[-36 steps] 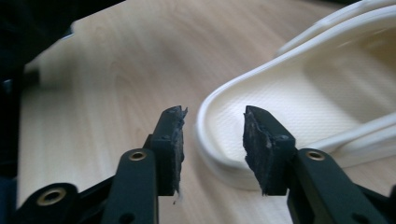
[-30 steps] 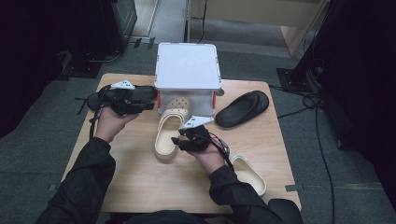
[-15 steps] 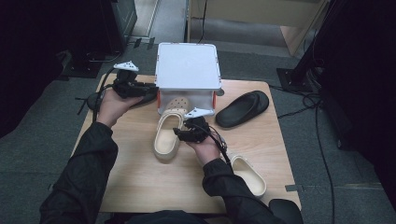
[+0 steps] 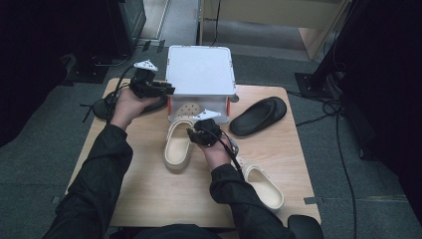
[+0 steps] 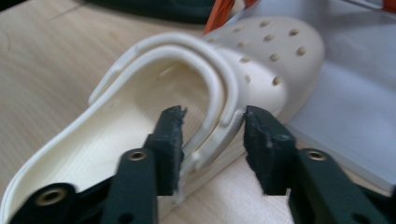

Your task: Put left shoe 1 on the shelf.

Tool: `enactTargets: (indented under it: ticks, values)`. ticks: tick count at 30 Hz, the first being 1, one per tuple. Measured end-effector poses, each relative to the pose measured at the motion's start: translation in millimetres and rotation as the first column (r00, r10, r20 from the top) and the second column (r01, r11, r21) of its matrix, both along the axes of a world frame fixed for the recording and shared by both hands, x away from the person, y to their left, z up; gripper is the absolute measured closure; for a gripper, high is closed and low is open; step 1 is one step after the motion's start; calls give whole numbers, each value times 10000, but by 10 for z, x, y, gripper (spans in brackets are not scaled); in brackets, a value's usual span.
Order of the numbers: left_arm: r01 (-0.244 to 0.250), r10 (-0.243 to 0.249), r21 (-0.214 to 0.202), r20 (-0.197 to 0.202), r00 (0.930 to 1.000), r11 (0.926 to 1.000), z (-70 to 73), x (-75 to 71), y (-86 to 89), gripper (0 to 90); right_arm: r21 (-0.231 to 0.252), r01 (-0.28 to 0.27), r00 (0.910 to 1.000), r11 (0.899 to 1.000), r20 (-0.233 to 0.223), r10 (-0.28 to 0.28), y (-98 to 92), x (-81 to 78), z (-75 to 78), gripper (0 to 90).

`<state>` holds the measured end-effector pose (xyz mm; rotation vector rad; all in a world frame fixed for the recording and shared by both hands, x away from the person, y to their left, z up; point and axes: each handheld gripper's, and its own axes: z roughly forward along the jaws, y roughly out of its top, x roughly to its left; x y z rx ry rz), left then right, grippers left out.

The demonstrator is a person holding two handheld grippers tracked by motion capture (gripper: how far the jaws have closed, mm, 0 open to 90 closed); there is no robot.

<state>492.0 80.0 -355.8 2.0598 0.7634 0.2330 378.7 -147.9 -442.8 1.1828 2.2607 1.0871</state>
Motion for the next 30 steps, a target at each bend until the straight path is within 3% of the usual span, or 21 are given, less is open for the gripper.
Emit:
enactTargets:
  ticks: [6,11,15,17,18,24,30]
  values:
    - [90,-90,-200,-32,10000,9998,-43,28,-26,711,441,370,9993,9983,40,-372,8,64,43,695]
    - [42,-42,-154,8,10000,9999,-41,15,-15,710,-262,427,9979,9987,500,-413,40,87,82,740]
    - [-11,12,-271,29,10000,9996,-54,23,-2,712,-259,559,9965,9981,636,-541,10,115,107,776]
    - [-17,18,-306,32,10000,9995,-58,24,2,713,-26,743,9951,9972,658,-740,0,133,146,785]
    - [-18,19,-323,24,10000,9995,-60,22,3,715,-336,807,9938,9962,797,-779,14,167,164,787]
    - [-45,46,-367,44,10000,9993,-66,17,5,716,-294,984,9908,9947,968,-951,18,245,184,787]
    - [-46,48,-392,43,10000,9992,-68,18,7,716,-224,704,9955,9973,651,-688,45,192,150,764]
